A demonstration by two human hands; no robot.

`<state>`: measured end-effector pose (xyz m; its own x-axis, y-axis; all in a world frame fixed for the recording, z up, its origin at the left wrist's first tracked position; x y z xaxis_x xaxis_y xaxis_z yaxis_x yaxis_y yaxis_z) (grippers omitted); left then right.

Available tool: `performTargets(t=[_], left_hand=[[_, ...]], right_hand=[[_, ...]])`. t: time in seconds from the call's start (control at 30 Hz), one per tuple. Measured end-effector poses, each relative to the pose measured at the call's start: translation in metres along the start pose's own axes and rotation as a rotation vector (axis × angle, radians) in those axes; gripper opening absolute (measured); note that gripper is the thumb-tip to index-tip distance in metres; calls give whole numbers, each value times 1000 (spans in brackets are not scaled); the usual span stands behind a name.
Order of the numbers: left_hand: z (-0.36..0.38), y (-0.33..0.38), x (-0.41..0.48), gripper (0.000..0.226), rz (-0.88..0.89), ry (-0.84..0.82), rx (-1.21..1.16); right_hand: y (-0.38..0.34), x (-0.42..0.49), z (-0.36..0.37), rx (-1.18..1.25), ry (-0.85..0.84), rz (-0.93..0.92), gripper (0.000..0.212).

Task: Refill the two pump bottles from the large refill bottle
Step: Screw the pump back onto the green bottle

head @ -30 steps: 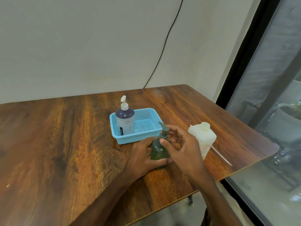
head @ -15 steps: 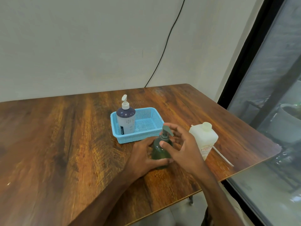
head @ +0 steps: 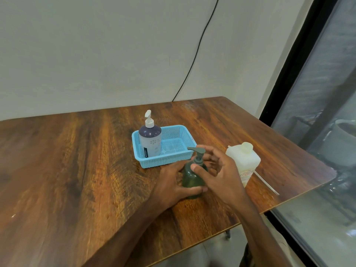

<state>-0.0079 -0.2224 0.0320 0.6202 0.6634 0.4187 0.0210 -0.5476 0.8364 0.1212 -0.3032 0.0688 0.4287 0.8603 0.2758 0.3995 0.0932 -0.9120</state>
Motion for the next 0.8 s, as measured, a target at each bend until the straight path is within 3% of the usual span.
performTargets(t=[0.1, 0.23, 0.4, 0.53, 0.6, 0.8], left_hand=[[1, -1, 0, 70, 9, -2, 2], [2, -4, 0, 68, -13, -12, -12], [3, -4, 0, 67, -24, -29, 8], [2, -2, 0, 67, -21, -25, 2], [3, -1, 1, 66, -15, -31, 1], [5, -7, 0, 63, -35, -54, -26]], right_hand=[[-1, -1, -5, -11, 81, 0, 53], [0, -2, 0, 54, 0, -16, 52], [-4, -3, -3, -61, 176, -20, 47], [-5, -2, -1, 47, 11, -24, 39], [-8, -1, -4, -11, -30, -44, 38], [-7, -1, 0, -117, 102, -53, 40]])
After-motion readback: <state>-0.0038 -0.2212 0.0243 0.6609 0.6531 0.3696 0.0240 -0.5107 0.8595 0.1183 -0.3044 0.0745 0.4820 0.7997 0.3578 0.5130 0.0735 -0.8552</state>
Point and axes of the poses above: each hand's wrist, its own x-axis towards the middle knuckle, its own z-axis out of the palm, y = z × x, the point moved 7 cm from there along x, towards the middle knuckle, and after that the axes turned 1 degree about x, right-handed, at the moved point
